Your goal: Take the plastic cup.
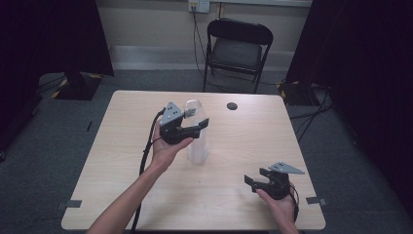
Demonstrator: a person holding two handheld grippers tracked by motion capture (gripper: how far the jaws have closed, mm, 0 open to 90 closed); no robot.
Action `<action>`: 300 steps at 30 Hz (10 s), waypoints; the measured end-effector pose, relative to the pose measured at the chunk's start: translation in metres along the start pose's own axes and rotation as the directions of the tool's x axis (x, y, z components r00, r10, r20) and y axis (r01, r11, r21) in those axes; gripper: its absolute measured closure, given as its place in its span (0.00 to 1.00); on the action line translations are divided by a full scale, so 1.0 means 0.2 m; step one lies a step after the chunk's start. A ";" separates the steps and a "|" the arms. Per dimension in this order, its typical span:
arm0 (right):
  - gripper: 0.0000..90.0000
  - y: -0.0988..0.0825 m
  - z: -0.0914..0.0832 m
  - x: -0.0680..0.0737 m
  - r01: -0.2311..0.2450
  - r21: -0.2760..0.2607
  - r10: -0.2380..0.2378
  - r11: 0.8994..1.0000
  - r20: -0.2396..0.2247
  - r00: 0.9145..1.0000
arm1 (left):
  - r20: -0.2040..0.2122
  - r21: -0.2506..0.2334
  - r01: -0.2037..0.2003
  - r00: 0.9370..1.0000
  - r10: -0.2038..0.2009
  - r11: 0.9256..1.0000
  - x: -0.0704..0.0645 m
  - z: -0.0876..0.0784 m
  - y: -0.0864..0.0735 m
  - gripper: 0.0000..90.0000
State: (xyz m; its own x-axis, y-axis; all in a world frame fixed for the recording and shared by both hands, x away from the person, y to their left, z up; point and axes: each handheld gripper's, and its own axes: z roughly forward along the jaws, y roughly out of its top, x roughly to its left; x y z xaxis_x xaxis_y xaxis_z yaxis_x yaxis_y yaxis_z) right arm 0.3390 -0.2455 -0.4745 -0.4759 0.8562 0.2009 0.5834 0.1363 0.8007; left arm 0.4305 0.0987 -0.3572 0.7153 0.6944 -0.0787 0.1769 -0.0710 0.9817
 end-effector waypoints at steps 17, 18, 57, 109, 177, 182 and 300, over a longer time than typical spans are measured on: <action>0.28 0.01 0.00 0.02 0.014 -0.002 -0.014 1.000 -0.010 1.000 | -0.001 -0.019 -0.020 1.000 0.020 1.000 -0.02 -0.12 0.09 0.40; 0.28 0.01 0.00 0.02 0.018 -0.002 -0.018 1.000 -0.011 1.000 | 0.000 -0.016 -0.024 1.000 0.024 1.000 -0.02 -0.13 0.10 0.40; 0.41 0.04 0.01 0.18 0.117 -0.066 -0.122 0.991 -0.087 0.989 | 0.097 0.160 0.170 0.978 -0.187 0.972 -0.06 -0.36 -0.04 0.41; 0.70 0.18 0.07 0.66 0.358 -0.358 -0.439 0.863 -0.179 0.880 | 0.238 0.369 0.511 0.755 -0.611 0.776 -0.10 -0.27 -0.32 0.42; 0.98 0.17 0.12 0.67 0.363 -0.449 -0.441 0.816 -0.080 0.894 | 0.335 0.409 0.488 0.706 -0.624 0.771 -0.20 -0.23 -0.37 0.20; 0.98 0.18 0.12 0.65 0.353 -0.444 -0.425 0.823 -0.071 0.902 | 0.354 0.402 0.480 0.704 -0.615 0.780 -0.19 -0.23 -0.37 0.21; 1.00 0.28 0.20 0.48 0.232 0.371 -0.059 0.899 -0.422 0.905 | 0.403 0.304 -0.516 0.831 0.383 0.801 -0.41 -0.27 -0.57 0.17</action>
State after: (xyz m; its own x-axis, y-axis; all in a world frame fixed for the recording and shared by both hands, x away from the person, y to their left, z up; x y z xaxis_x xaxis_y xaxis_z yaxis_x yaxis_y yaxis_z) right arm 0.3520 -0.1357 -0.4322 -0.7428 0.5561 0.3728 0.6584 0.5057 0.5575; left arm 0.3141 0.0883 -0.4535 0.9346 0.2618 0.2409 -0.0222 -0.6328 0.7740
